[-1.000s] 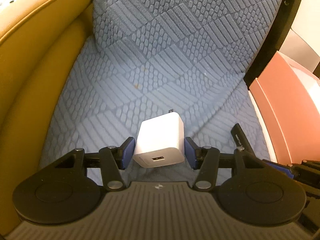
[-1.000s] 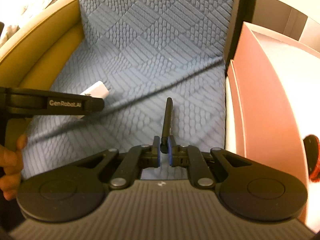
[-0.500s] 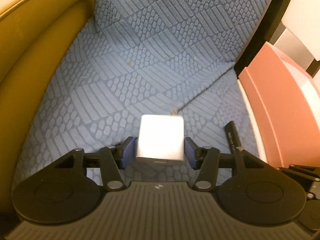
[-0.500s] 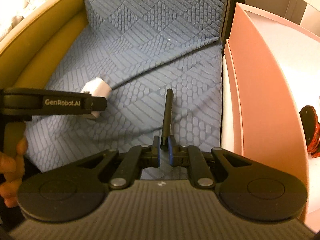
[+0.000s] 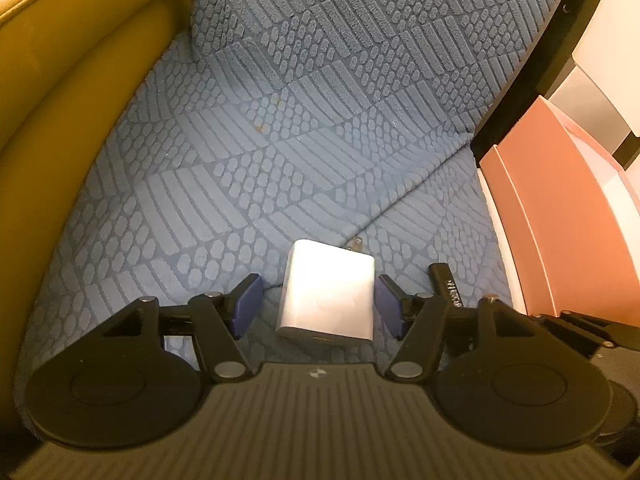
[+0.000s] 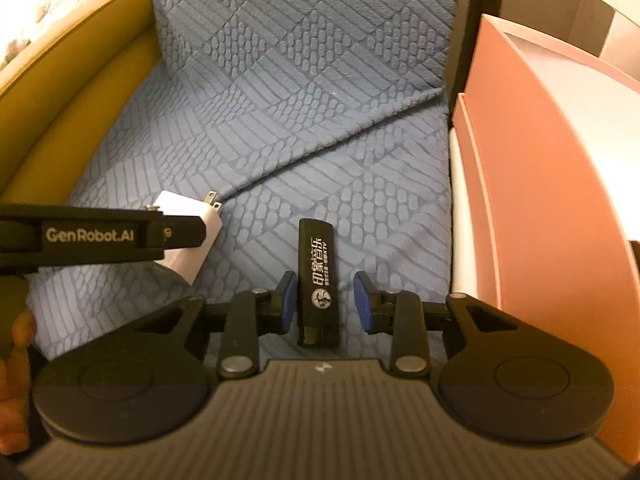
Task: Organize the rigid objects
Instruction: 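Close the left tool on the white charger while the right tool grasps the black USB stick, then carry the charger with the left tool while the right tool carries the USB stick into the pink box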
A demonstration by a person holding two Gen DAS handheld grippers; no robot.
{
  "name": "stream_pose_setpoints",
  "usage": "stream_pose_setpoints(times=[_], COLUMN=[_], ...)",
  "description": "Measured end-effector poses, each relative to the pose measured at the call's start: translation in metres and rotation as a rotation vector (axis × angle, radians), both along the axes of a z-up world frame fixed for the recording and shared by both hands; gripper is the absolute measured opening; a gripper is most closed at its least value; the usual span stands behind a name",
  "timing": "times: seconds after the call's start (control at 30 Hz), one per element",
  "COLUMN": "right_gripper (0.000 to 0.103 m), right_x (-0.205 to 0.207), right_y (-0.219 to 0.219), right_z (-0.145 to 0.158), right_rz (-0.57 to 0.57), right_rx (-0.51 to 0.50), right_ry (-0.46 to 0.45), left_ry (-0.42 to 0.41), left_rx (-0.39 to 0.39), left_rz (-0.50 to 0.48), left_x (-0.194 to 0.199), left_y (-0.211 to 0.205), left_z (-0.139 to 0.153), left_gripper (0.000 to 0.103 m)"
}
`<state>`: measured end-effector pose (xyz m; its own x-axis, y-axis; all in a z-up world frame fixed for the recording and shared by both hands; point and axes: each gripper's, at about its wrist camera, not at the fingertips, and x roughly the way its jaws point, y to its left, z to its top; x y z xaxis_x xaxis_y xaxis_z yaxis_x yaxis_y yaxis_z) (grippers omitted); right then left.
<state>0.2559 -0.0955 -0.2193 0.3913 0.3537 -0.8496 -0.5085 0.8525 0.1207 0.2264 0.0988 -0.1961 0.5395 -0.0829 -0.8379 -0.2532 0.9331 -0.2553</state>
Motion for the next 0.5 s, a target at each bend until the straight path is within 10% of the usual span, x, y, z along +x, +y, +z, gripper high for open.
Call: stream_pose_setpoints(times=[0.5], right_gripper=[0.026], right_x=[-0.001], right_y=[-0.006], right_z=[-0.002], right_rz=[0.002], right_rx=[-0.015], right_ry=[0.003], left_ry=[-0.028], left_rx=[0.059], left_rz=[-0.009], left_x=[0.003], left_y=[-0.011], left_z=[-0.005], left_gripper=[0.066])
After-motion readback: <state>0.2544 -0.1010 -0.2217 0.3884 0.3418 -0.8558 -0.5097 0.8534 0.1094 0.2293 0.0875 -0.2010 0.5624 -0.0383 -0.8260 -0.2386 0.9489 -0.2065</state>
